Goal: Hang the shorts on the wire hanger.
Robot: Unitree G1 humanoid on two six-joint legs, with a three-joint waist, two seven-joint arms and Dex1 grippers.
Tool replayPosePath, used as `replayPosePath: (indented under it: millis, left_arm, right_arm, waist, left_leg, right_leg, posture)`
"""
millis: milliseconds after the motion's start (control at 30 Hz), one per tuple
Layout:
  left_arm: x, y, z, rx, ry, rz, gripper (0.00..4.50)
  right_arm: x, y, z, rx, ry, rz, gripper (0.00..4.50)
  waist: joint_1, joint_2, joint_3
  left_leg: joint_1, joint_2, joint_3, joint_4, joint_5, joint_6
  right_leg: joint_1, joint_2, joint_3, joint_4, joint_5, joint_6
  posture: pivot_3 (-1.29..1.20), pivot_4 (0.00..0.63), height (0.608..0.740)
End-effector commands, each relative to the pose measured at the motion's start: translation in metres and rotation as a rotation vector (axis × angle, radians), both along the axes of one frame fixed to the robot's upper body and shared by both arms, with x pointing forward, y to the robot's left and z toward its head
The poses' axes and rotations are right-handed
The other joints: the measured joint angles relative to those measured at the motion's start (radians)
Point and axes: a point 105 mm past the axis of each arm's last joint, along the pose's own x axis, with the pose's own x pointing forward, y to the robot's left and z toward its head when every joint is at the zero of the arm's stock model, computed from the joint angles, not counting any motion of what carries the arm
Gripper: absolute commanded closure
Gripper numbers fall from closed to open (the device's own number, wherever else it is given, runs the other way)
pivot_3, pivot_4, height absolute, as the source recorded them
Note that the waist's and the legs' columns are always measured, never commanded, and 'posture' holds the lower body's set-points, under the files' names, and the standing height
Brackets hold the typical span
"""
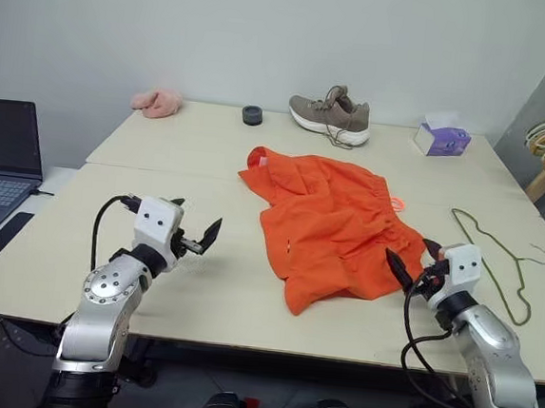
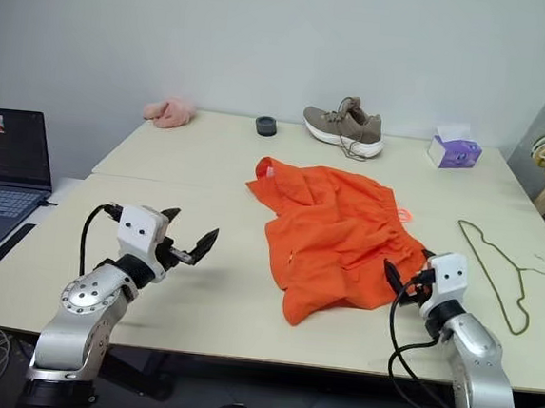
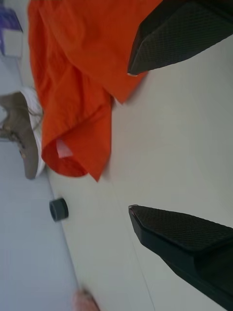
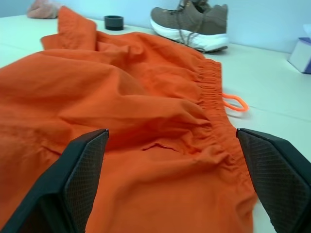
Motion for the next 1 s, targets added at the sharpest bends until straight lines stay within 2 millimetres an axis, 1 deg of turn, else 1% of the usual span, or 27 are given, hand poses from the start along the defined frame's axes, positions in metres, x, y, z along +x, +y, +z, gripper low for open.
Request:
replayPosePath:
  millis: [33,67,167,233,267,300,333,433,567,633,733,800,900,967,1000]
  left_arm:
    - [-0.003,-0.02,0.014,-0.034,-0.027,-0.139,0.0]
    - [-0.004,-0.027,0.014,-0.043,-0.01,-0.188,0.0]
    - [-0.014,-0.062,0.004,-0.056,0.125,-0.43,0.0]
    - [-0.023,-0.077,-0.001,-0.07,0.209,-0.561,0.0]
    - [-0.026,-0.081,-0.003,-0.067,0.238,-0.607,0.0]
    - [-0.028,-0.084,-0.006,-0.04,0.251,-0.637,0.0]
    - [-0.025,-0.092,-0.014,0.014,0.277,-0.688,0.0]
    - [-0.016,-0.111,-0.033,0.11,0.365,-0.768,0.0]
    - [-0.006,-0.121,-0.046,0.165,0.417,-0.776,0.0]
    - [-0.002,-0.123,-0.052,0.202,0.417,-0.769,0.0]
    - [-0.007,-0.132,-0.066,0.276,0.452,-0.817,0.0]
    - [-0.009,-0.133,-0.07,0.317,0.453,-0.838,0.0]
    - [-0.004,-0.125,-0.07,0.336,0.438,-0.814,0.61]
    - [-0.002,-0.121,-0.069,0.344,0.426,-0.809,1.16]
    - [0.0,-0.117,-0.068,0.355,0.416,-0.798,1.53]
  right_arm:
    - [-0.006,0.011,0.016,-0.034,-0.044,0.086,0.02]
    - [-0.009,0.017,0.016,-0.05,-0.036,0.13,0.02]
    - [-0.028,0.033,0.02,-0.076,0.033,0.324,0.02]
    - [-0.037,0.037,0.021,-0.086,0.079,0.402,0.02]
    - [-0.039,0.039,0.021,-0.093,0.094,0.424,0.02]
    - [-0.042,0.039,0.021,-0.102,0.107,0.442,0.02]
    - [-0.045,0.039,0.022,-0.12,0.128,0.476,0.02]
    - [-0.054,0.041,0.025,-0.143,0.171,0.534,0.02]
    - [-0.06,0.044,0.024,-0.142,0.195,0.55,0.02]
    - [-0.061,0.044,0.024,-0.141,0.199,0.549,0.02]
    - [-0.064,0.041,0.022,-0.148,0.212,0.543,0.02]
    - [-0.065,0.039,0.023,-0.156,0.213,0.541,0.02]
    - [-0.062,0.036,0.024,-0.171,0.204,0.529,0.0]
    - [-0.061,0.034,0.024,-0.185,0.2,0.524,0.0]
    - [-0.059,0.032,0.024,-0.2,0.198,0.521,0.0]
  waist:
    - [-0.003,0.0,0.0]
    - [-0.004,0.0,0.001]
    - [-0.01,0.001,0.003]
    - [-0.019,0.001,0.005]
    - [-0.024,0.001,0.005]
    - [-0.031,0.0,0.006]
    - [-0.04,-0.001,0.007]
    - [-0.046,-0.002,0.01]
    - [-0.063,-0.004,0.012]
    - [-0.071,-0.005,0.013]
    - [-0.076,-0.005,0.014]
    - [-0.076,-0.006,0.014]
    - [-0.078,-0.005,0.014]
    - [-0.082,-0.006,0.014]
    - [-0.084,-0.006,0.014]
  left_leg:
    - [0.0,0.0,0.0,0.0,0.0,0.0]
    - [0.0,0.0,0.0,0.0,0.0,0.0]
    - [0.0,0.0,0.0,0.0,0.0,0.0]
    - [0.0,0.0,0.0,0.0,0.0,0.0]
    - [0.0,0.0,0.0,0.0,0.0,0.0]
    - [0.0,0.0,0.0,0.0,0.0,0.0]
    - [0.0,0.0,0.0,0.0,0.0,0.0]
    - [0.0,-0.001,-0.001,0.0,0.0,0.0]
    - [-0.001,-0.001,-0.001,-0.001,0.0,0.0]
    - [-0.001,-0.001,-0.001,-0.001,-0.001,-0.001]
    - [-0.003,-0.001,-0.001,-0.002,-0.002,-0.001]
    - [-0.003,-0.001,-0.002,-0.003,-0.002,-0.001]
    - [-0.003,-0.001,-0.002,-0.003,-0.002,-0.001]
    - [-0.003,-0.001,-0.002,-0.002,-0.002,-0.001]
    - [-0.003,-0.001,-0.002,-0.002,-0.002,-0.001]
  right_leg:
    - [0.0,0.0,0.0,0.0,0.0,0.0]
    - [0.0,0.0,0.0,0.0,0.0,0.0]
    - [0.0,0.0,0.0,0.0,0.0,0.0]
    - [0.0,0.0,0.0,0.0,0.0,0.0]
    - [0.0,0.0,0.0,0.0,0.0,0.0]
    - [0.0,0.0,0.0,-0.001,0.0,0.0]
    - [0.0,0.0,0.0,-0.001,0.0,0.0]
    - [0.0,0.001,0.0,-0.001,-0.001,0.0]
    - [0.0,0.001,0.0,-0.001,-0.002,0.001]
    - [0.0,0.001,0.0,-0.002,0.0,0.006]
    - [-0.002,0.001,0.0,-0.002,0.0,0.008]
    - [-0.002,0.001,-0.001,-0.002,0.0,0.008]
    - [-0.002,0.001,0.0,-0.002,0.0,0.008]
    - [-0.002,0.001,0.0,-0.002,0.0,0.008]
    - [-0.002,0.001,0.0,-0.002,0.0,0.008]
  posture:
    - [-0.11,0.055,0.74]
    - [-0.12,0.056,0.74]
    - [-0.14,0.058,0.74]
    - [-0.15,0.059,0.74]
    - [-0.15,0.06,0.74]
    - [-0.16,0.062,0.74]
    - [-0.16,0.062,0.74]
    - [-0.19,0.065,0.74]
    - [-0.2,0.066,0.74]
    - [-0.21,0.066,0.74]
    - [-0.22,0.069,0.74]
    - [-0.22,0.069,0.74]
    - [-0.23,0.069,0.74]
    - [-0.23,0.069,0.74]
    - [-0.23,0.069,0.74]
